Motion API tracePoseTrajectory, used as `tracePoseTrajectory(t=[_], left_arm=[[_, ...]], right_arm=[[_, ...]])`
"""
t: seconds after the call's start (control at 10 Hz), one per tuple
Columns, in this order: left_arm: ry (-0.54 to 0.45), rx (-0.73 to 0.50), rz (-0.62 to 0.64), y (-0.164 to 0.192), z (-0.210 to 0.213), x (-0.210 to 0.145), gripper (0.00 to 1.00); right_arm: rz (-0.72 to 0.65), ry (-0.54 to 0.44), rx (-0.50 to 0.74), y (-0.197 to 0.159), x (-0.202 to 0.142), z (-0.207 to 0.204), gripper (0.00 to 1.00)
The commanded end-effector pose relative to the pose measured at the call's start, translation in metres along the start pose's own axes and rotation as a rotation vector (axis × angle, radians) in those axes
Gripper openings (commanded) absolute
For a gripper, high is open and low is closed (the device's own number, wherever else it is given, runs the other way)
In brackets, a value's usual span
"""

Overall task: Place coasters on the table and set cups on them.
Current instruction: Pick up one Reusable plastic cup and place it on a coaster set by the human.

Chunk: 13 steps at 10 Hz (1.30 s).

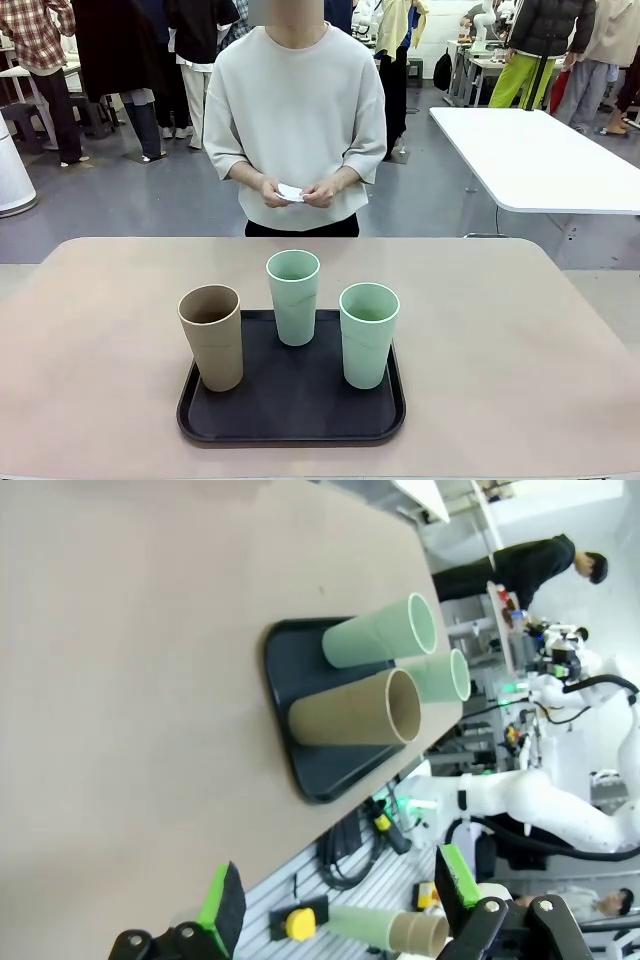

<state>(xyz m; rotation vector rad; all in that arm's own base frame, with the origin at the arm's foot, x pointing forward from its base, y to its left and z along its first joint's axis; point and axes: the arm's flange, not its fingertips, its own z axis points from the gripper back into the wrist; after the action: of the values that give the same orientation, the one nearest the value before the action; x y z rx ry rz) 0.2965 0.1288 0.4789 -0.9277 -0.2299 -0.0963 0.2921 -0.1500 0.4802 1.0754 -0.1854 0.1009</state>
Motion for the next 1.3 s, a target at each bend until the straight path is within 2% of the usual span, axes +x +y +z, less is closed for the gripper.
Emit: tracePoseTrajectory(t=[0.0,1.2], left_arm=[[-0.015,-0.001,0.0,0.0015,0.0029,-0.0008,1.0],[-0.015,-0.001,0.0,0.0015,0.0029,-0.0008,1.0]], right_arm=[[-0.009,-0.019,0.013,-0.0013,-0.001,0.0013,1.0],[-0.009,-0.019,0.013,-0.0013,-0.001,0.0013,1.0]])
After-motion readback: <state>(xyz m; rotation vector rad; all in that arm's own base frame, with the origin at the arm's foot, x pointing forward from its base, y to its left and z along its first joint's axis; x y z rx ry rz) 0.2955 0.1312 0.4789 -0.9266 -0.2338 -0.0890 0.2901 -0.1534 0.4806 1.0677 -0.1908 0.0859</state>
